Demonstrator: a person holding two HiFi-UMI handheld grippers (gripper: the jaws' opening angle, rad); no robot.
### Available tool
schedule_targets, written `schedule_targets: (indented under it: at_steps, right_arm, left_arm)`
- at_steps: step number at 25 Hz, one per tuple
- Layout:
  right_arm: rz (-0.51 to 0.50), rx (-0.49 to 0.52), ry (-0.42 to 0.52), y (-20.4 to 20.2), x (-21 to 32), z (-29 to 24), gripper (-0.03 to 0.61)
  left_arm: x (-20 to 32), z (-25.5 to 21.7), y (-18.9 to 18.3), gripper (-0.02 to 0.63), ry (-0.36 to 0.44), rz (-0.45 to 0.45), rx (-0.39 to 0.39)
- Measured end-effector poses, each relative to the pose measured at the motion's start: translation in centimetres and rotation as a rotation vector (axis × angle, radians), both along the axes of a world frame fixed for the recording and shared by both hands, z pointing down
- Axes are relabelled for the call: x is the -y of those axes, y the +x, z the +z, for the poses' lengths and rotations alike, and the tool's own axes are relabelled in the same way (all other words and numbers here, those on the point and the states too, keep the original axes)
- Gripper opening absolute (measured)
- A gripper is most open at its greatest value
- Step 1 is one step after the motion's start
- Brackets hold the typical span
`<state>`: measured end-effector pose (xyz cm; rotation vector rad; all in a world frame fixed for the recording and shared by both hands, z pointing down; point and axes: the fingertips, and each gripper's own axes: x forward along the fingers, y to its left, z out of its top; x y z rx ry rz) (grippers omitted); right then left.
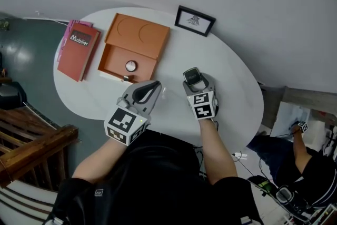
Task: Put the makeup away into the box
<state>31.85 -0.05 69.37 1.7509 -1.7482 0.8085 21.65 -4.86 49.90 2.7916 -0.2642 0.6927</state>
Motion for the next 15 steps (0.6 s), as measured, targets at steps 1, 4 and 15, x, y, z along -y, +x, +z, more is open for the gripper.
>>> schedule_targets:
  at_steps: [1, 4, 15]
  right_arm:
    - [-0.011, -0.005, -0.005, -0.1, 0.0, 0.2, 0.279]
    - [-0.014, 0.001, -0.018, -0.2, -0.5, 0.4, 0.279]
    - [0.092, 0.029, 0.148, -1.0, -0.1, -9.2, 0.279]
  left_arm:
    - [0.0, -0.2, -0.3, 0.023, 0.003, -0.010, 0.000]
    - [0.0, -1.4, -1.3, 0.023, 0.018, -0.041, -0.007]
    - [3.5, -5.6, -7.7, 0.023, 0.083, -0.076, -0.085]
